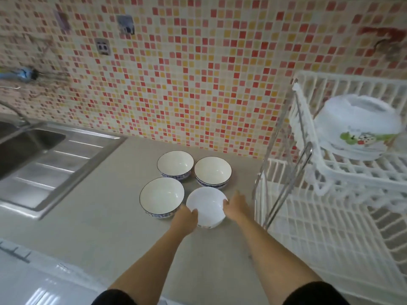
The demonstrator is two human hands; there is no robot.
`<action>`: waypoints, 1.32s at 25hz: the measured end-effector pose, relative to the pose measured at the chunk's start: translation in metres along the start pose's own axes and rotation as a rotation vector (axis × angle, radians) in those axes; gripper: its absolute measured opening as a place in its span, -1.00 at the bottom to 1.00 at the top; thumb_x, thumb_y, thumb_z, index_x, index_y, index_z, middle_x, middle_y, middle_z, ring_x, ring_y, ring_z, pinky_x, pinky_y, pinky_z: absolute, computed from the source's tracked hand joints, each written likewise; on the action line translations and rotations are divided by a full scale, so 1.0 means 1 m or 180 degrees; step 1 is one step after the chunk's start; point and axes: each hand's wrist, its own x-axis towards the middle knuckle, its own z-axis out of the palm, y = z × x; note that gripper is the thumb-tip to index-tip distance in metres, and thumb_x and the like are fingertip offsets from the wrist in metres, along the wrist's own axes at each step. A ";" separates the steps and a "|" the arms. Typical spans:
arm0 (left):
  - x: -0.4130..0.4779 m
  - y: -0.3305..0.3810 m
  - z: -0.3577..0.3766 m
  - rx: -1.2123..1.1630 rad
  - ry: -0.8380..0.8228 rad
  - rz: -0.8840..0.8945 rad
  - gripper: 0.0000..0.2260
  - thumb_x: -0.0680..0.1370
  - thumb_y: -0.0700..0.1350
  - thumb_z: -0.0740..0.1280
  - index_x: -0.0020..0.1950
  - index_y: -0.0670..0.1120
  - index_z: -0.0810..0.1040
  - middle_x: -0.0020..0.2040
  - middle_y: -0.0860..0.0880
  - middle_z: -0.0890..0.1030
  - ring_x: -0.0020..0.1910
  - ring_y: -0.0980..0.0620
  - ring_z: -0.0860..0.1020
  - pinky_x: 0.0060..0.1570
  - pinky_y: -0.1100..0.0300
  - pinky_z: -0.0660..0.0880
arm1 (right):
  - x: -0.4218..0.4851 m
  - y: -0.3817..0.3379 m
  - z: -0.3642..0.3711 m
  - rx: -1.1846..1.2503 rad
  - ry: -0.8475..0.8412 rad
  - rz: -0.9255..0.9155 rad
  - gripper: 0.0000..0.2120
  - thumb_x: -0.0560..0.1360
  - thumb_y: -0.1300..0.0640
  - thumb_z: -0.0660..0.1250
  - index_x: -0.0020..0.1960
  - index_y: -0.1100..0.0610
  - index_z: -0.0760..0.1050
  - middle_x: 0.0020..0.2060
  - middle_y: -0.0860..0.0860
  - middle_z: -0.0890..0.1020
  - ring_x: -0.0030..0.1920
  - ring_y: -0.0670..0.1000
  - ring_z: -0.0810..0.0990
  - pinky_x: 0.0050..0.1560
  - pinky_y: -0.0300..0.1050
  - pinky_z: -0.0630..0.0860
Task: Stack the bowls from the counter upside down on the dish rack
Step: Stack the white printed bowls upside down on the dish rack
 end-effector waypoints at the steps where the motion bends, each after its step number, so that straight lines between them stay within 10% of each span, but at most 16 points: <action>1: 0.008 -0.001 0.008 -0.0128 -0.0024 -0.0091 -0.53 0.64 -0.04 0.11 0.45 -0.31 0.20 0.42 -0.29 0.38 0.41 -0.22 0.36 0.31 0.08 0.32 | 0.009 0.005 0.007 0.0026 -0.0061 0.0083 -0.42 0.60 0.03 0.15 0.51 0.25 0.07 0.42 0.24 0.31 0.41 0.23 0.35 0.35 0.03 0.31; 10: 0.021 0.002 0.022 -0.0769 0.0019 -0.0242 -0.62 0.49 -0.35 0.12 0.32 -0.26 0.23 0.29 -0.28 0.44 0.22 -0.28 0.47 0.16 -0.15 0.52 | 0.016 0.022 0.026 0.0576 -0.0097 0.0135 -0.45 0.39 0.23 0.19 0.37 -0.02 0.33 0.23 0.06 0.54 0.19 0.17 0.53 0.17 -0.01 0.51; 15: -0.019 0.008 -0.010 -0.1551 0.0079 -0.0005 -0.70 0.59 0.12 0.13 0.11 -0.10 0.26 0.17 -0.13 0.48 0.11 -0.14 0.47 0.20 -0.16 0.50 | -0.018 0.021 0.018 0.1598 0.0205 0.0228 -0.62 0.42 -0.31 0.12 0.07 -0.07 0.33 0.00 0.03 0.62 -0.01 0.12 0.59 0.09 0.06 0.53; 18: -0.054 0.000 -0.037 -0.1965 0.0198 -0.0013 -0.52 0.56 0.28 0.01 0.20 -0.10 0.29 0.14 -0.09 0.43 0.19 -0.15 0.45 0.28 -0.12 0.43 | -0.060 0.003 0.005 0.2187 0.0218 0.0077 -0.68 0.58 -0.20 0.06 0.04 0.06 0.27 -0.11 0.02 0.51 -0.05 0.08 0.49 -0.09 -0.09 0.38; 21: -0.090 -0.002 -0.060 -0.2383 0.0503 0.0540 -0.61 0.59 0.19 0.12 0.14 -0.14 0.32 0.06 -0.05 0.46 0.03 -0.02 0.47 0.07 0.06 0.48 | -0.106 -0.011 -0.010 0.2538 0.0204 -0.0472 -0.73 0.54 -0.17 0.20 -0.07 0.03 0.30 -0.17 -0.09 0.53 -0.03 0.06 0.50 -0.15 -0.12 0.36; 24: -0.150 0.031 -0.083 -0.2921 0.0415 0.1377 -0.82 0.61 -0.03 0.17 0.15 -0.08 0.36 -0.02 0.01 0.46 -0.11 0.08 0.45 -0.25 0.26 0.37 | -0.169 -0.012 -0.057 0.2930 0.0510 -0.1229 -0.77 0.42 -0.16 0.36 0.01 -0.17 0.38 0.20 -0.11 0.58 0.22 -0.07 0.53 0.22 -0.14 0.42; 33: -0.222 0.117 -0.142 -0.3363 0.0586 0.3460 -0.56 0.33 0.10 0.21 0.19 0.04 0.37 0.23 -0.07 0.40 0.16 0.06 0.48 -0.02 0.32 0.53 | -0.254 -0.036 -0.191 0.2336 0.1206 -0.2682 -0.31 0.29 -0.23 0.45 0.35 -0.16 0.28 0.38 -0.08 0.42 0.36 -0.06 0.46 0.32 0.02 0.48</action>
